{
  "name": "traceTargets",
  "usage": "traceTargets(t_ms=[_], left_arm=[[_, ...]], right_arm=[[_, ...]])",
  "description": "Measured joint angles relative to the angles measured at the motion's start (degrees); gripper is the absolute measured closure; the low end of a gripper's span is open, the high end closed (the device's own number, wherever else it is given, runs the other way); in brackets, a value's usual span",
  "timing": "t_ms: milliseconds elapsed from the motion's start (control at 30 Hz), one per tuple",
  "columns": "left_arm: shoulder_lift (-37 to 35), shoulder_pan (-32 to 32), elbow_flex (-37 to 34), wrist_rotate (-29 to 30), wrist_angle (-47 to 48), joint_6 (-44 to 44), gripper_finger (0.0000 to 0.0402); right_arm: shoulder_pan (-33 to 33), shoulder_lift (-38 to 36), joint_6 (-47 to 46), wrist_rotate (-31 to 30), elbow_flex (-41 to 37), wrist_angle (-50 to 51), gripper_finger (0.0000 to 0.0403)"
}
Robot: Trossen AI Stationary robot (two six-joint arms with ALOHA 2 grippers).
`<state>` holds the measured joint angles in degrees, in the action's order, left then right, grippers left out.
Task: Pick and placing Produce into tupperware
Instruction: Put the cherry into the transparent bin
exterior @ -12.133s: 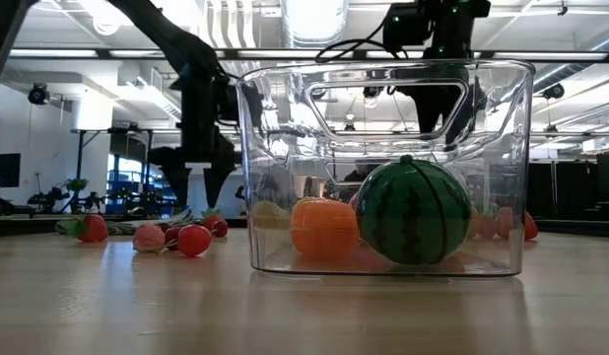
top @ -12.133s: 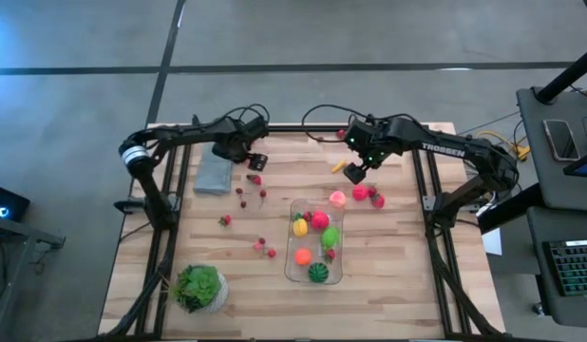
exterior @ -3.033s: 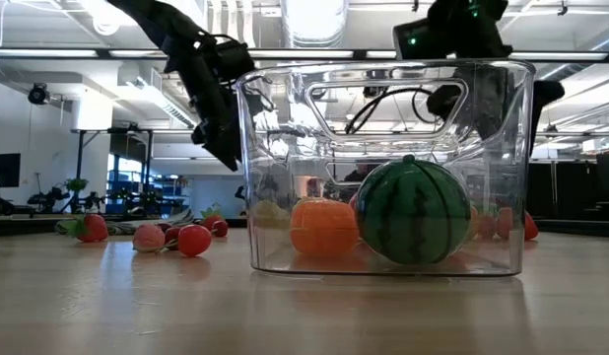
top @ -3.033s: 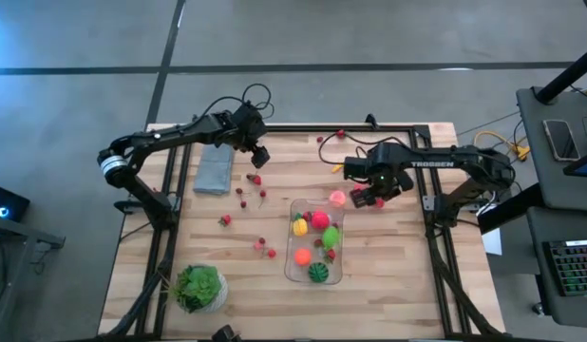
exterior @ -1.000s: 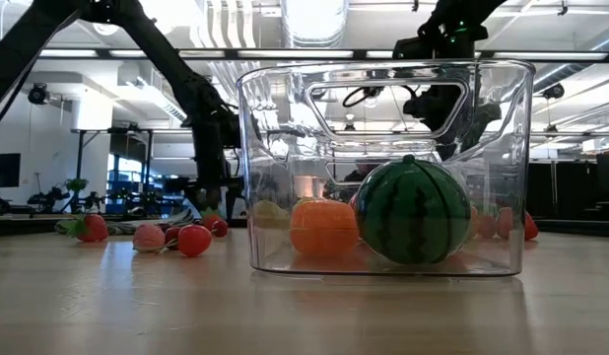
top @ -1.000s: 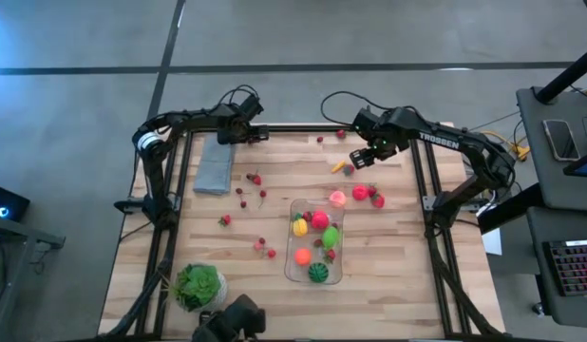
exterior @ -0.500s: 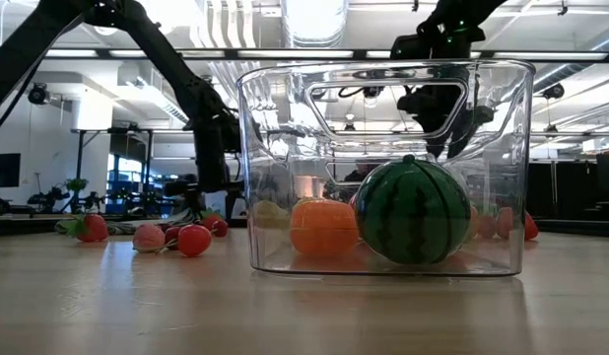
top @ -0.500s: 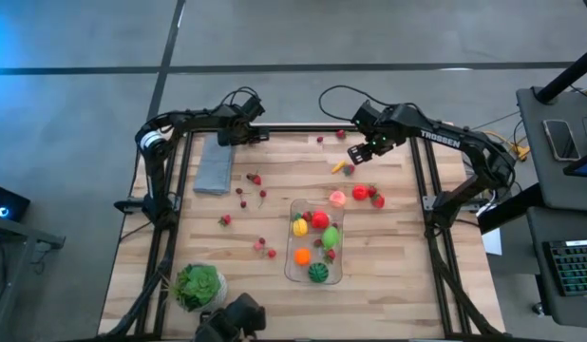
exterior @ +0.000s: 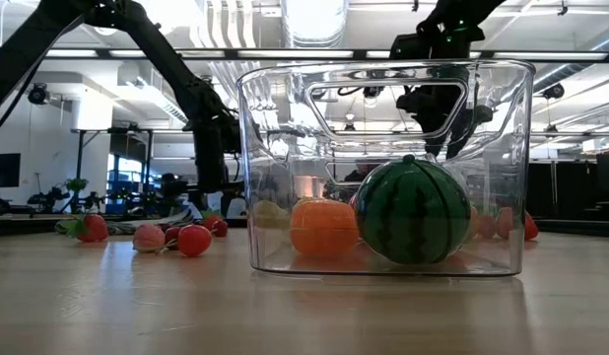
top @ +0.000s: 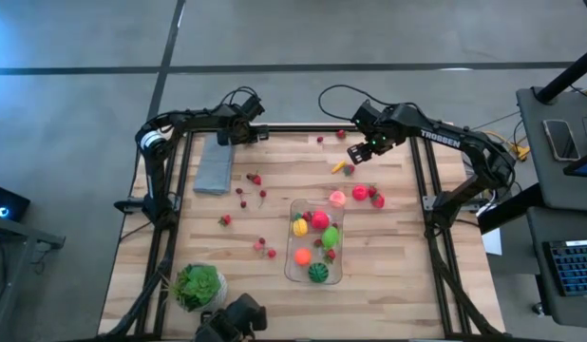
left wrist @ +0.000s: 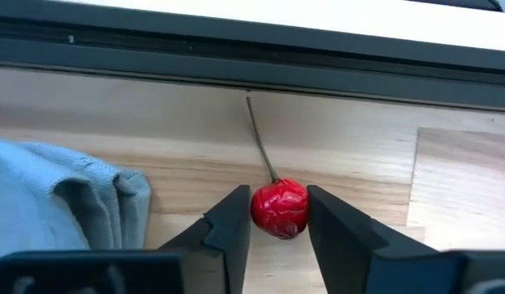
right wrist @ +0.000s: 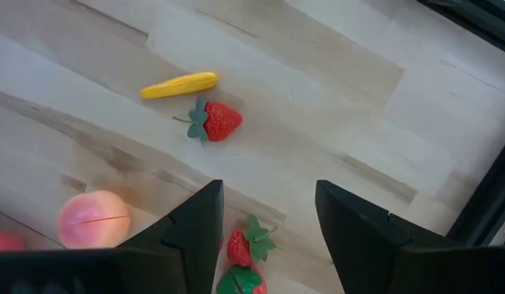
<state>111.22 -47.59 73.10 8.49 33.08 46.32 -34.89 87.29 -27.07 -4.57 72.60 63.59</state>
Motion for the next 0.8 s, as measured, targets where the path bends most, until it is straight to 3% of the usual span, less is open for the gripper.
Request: traceTargets(t_ms=[300,633,800], left_arm=[[-3.6,3.4,0.0,-3.6,-4.1,-7.5,0.0335],[-16.2,14.3,-0.3,-5.9,-5.1,-29.7,0.0343],[-21.2,17.7,-0.4,-8.1,-5.9,-34.6,0.0343]], right_arm=[[0.0,0.0,-2.3,0.0,0.3,-0.1,0.0216],[0.1,0.0,-7.0,0.9,2.3,0.0,0.0215],[1.0,-0.2,-10.8,1.9,3.1,0.5,0.0215]])
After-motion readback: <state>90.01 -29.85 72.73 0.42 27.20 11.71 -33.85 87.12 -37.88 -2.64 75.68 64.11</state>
